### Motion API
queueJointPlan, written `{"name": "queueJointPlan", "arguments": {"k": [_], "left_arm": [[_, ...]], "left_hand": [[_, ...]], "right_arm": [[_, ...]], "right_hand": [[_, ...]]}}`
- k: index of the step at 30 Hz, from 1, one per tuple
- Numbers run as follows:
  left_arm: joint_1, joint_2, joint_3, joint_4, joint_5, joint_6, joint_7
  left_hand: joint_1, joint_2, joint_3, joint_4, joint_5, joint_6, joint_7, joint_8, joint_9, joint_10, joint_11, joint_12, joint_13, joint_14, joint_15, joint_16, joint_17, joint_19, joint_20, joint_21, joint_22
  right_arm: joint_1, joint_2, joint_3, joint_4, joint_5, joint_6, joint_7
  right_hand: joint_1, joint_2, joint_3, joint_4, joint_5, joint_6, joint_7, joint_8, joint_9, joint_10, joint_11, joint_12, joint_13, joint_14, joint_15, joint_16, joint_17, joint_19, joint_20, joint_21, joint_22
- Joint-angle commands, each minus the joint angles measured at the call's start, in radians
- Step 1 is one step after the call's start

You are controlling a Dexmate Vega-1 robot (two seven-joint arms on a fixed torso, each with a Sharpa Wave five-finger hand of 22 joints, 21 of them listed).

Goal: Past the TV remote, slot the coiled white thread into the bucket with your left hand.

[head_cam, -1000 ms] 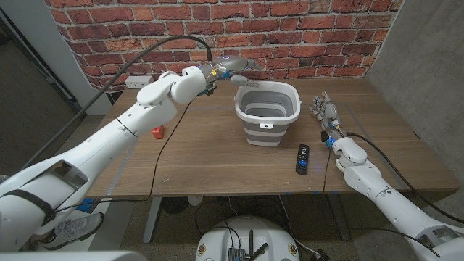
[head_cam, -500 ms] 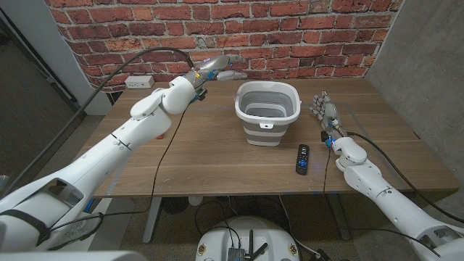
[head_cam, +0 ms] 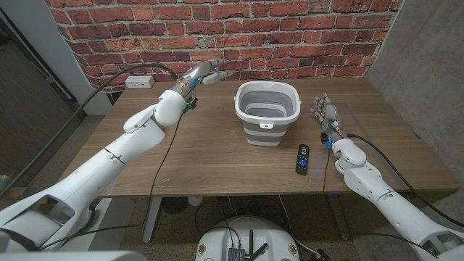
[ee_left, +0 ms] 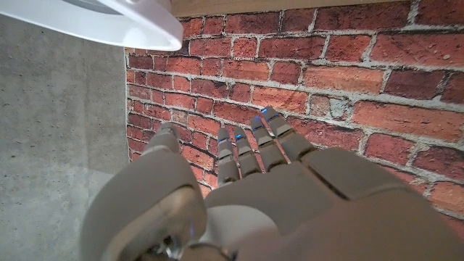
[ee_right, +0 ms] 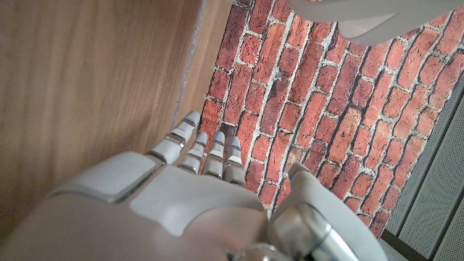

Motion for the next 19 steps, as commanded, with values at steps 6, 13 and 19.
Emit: {"name": "queueJointPlan", "arguments": {"k": [6, 13, 19], "left_arm": [[0.111, -0.012, -0.078, 0.117, -0.253, -0.145, 0.111], [0.127, -0.066, -0.089, 0.222, -0.370, -0.259, 0.129], [0.131, -0.072, -0.092, 0.253, -0.466, -0.270, 0.088]], "left_hand": [[-0.056, 0.011, 0.000, 0.029, -0.001, -0.013, 0.002, -0.002, -0.002, -0.017, 0.009, 0.007, -0.012, -0.028, -0.014, -0.002, 0.001, -0.036, -0.021, -0.005, 0.002], [-0.080, 0.015, 0.004, 0.040, 0.002, -0.034, 0.003, -0.006, -0.003, -0.036, 0.008, 0.004, -0.021, -0.054, -0.015, -0.006, -0.001, -0.061, -0.025, -0.009, 0.000], [-0.086, 0.021, 0.010, 0.041, 0.004, -0.037, 0.009, -0.004, -0.003, -0.045, 0.011, 0.003, -0.024, -0.068, -0.009, -0.008, -0.003, -0.069, -0.023, -0.008, 0.000]], "right_arm": [[-0.004, 0.006, -0.011, -0.024, -0.010, -0.007, -0.005], [0.006, 0.008, -0.014, -0.010, -0.003, -0.004, 0.017], [0.024, 0.017, -0.021, 0.014, -0.002, -0.007, 0.027]], "right_hand": [[-0.014, 0.042, 0.006, -0.001, -0.003, 0.004, 0.004, 0.005, 0.002, 0.008, 0.006, 0.004, 0.000, 0.005, -0.019, 0.007, 0.002, 0.008, -0.014, -0.005, 0.003], [-0.017, 0.040, 0.005, 0.000, -0.003, 0.000, 0.003, 0.003, 0.002, 0.009, 0.006, 0.004, 0.000, 0.006, -0.019, 0.008, 0.002, 0.008, -0.014, -0.005, 0.003], [-0.018, 0.040, 0.006, 0.001, -0.003, 0.002, 0.004, 0.004, 0.002, 0.012, 0.007, 0.005, 0.000, 0.009, -0.020, 0.008, 0.001, 0.011, -0.015, -0.004, 0.003]]}}
